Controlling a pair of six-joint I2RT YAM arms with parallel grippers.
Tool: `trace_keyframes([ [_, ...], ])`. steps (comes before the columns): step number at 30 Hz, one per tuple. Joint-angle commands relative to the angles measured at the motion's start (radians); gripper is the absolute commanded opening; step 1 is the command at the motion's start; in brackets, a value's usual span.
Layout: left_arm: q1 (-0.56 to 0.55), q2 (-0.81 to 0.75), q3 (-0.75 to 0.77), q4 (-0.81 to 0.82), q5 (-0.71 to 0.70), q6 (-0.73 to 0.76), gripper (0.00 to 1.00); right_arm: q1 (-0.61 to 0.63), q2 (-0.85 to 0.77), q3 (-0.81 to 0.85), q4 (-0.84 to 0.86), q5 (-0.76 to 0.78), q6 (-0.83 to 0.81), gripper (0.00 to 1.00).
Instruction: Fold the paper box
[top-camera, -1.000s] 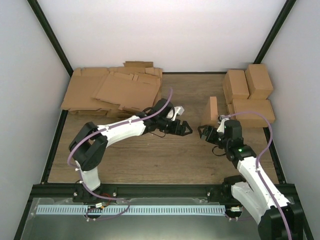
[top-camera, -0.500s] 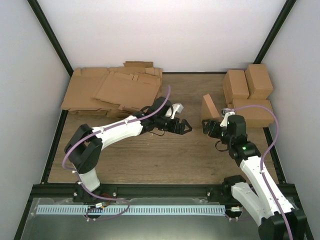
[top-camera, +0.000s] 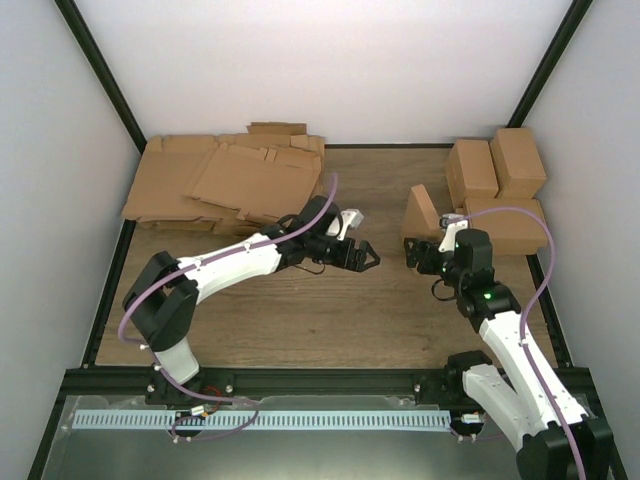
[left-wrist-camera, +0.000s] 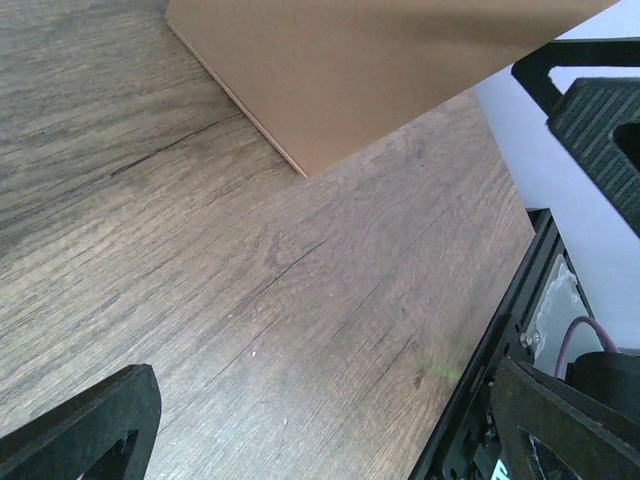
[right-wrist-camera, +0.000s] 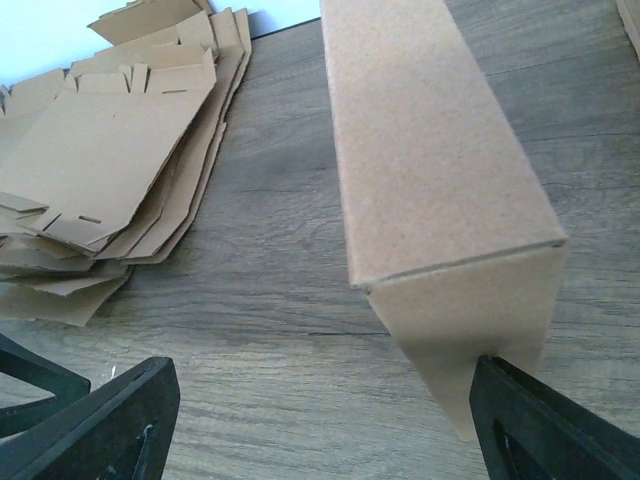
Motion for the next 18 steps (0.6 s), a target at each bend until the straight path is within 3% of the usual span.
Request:
trace_keyframes([
  [1, -0.002, -0.054, -0.005, -0.015, -0.019, 0.030, 0.94, 0.008, -0.020, 0.020, 0.011, -0.037, -0.024, 0.83],
  [6, 0.002, -0.065, 0.014, -0.023, -0.031, 0.010, 0.99, 0.009, -0.053, 0.047, -0.042, -0.089, 0.023, 0.83],
  [12, 0.028, -0.040, 0.018, 0.085, 0.018, -0.190, 1.00, 0.009, -0.094, 0.062, -0.099, -0.209, 0.153, 0.84],
  [18, 0.029, 0.102, 0.167, 0.079, 0.129, -0.309, 1.00, 0.008, -0.196, 0.006, -0.123, -0.307, 0.324, 0.84],
])
